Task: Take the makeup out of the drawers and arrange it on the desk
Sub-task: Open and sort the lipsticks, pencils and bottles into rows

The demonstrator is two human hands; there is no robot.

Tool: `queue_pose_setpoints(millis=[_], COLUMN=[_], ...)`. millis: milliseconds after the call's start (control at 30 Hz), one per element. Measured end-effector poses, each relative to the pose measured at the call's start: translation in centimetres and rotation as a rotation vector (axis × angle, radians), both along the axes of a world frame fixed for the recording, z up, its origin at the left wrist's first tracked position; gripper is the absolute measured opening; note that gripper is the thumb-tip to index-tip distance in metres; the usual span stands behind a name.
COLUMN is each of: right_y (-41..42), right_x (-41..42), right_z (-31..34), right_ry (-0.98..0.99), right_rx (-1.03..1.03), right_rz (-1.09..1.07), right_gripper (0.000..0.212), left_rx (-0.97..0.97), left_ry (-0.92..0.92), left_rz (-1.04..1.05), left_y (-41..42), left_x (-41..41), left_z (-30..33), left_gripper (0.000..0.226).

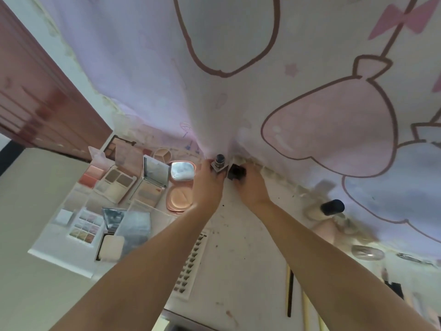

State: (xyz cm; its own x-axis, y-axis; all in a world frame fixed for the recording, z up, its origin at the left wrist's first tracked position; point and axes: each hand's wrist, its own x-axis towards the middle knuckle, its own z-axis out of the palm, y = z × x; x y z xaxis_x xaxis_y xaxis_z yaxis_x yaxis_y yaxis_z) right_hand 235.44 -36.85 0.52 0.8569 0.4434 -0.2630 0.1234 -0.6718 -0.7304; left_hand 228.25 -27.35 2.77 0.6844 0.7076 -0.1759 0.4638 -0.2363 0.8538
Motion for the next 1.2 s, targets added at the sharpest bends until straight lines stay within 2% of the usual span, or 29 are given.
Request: queue_pose_setpoints(millis=[33,133,200,267,367,433,500,600,667,767,867,933,1033,1133,1200], right_y=[-0.1,-0.7,-1.7,-3.3,-7.1,-10.1,-12.9,-15.8,-16.6,-17.0,-17.2,-17.3,-16.5,-14.8,-13.7], right_x=[-0.1,-0.5,-0.9,-0.9,0.0,0.8,1.3,1.4,1.2,1.2,1.7,1.8,1.1,-0.4,-1.6], right_z=[0.0,1.0,2.4,4.1,7.6,10.1,12.2,13.1,12.5,11.2,10.7,10.9,12.8,15.6,17.6], right_ry=[0.019,0.031,0.017,-0.039,-0.172,-0.259,-0.318,-0.364,-0.339,-0.262,-0.199,-0.136,0.000,0.123,0.158], right_rx=[0.013,-0.006,-0.008,-0.030,-0.104,-0.225,-0.453,-0.794,-0.878,-0.808,-0.678,-0.582,-0.348,-0.137,-0.066], right_rz=[0.002,0.023,0.059,0.098,0.140,0.161,0.190,0.268,0.307,0.307,0.280,0.245,0.178,0.267,0.414], right_gripper=[0.025,0.055,0.063,0.053,0.030,0.025,0.027,0.034,0.034,0.025,0.023,0.027,0.037,0.033,0.017], left_rx=[-0.005,-0.010,0.007,0.014,0.034,0.023,-0.017,-0.026,0.005,-0.005,-0.161,-0.230,-0.457,-0.564,-0.641], left_ry=[-0.002,-0.015,-0.019,-0.015,-0.032,-0.041,-0.006,0.068,0.104,0.112,0.136,0.133,0.079,0.033,0.025], left_rz=[-0.002,-0.004,0.008,0.043,0.037,-0.094,-0.324,-0.624,-0.765,-0.865,-0.809,-0.796,-0.789,-0.844,-0.846], left_y=[0.0,-0.2,-0.6,-1.4,-4.3,-7.1,-10.1,-14.0,-15.9,-17.1,-16.4,-14.9,-11.9,-8.7,-6.8], left_x=[-0.1,-0.4,-1.1,-2.5,-4.7,-5.1,-4.1,-0.5,2.1,4.7,5.0,4.1,1.5,-1.8,-3.8], left_z=[-0.1,0.5,0.8,0.9,0.8,0.7,0.8,1.2,1.4,1.3,1.2,1.4,3.4,6.8,9.2], left_gripper=[0.024,0.033,0.041,0.044,0.033,0.024,0.022,0.040,0.049,0.037,0.038,0.029,0.015,0.011,0.016])
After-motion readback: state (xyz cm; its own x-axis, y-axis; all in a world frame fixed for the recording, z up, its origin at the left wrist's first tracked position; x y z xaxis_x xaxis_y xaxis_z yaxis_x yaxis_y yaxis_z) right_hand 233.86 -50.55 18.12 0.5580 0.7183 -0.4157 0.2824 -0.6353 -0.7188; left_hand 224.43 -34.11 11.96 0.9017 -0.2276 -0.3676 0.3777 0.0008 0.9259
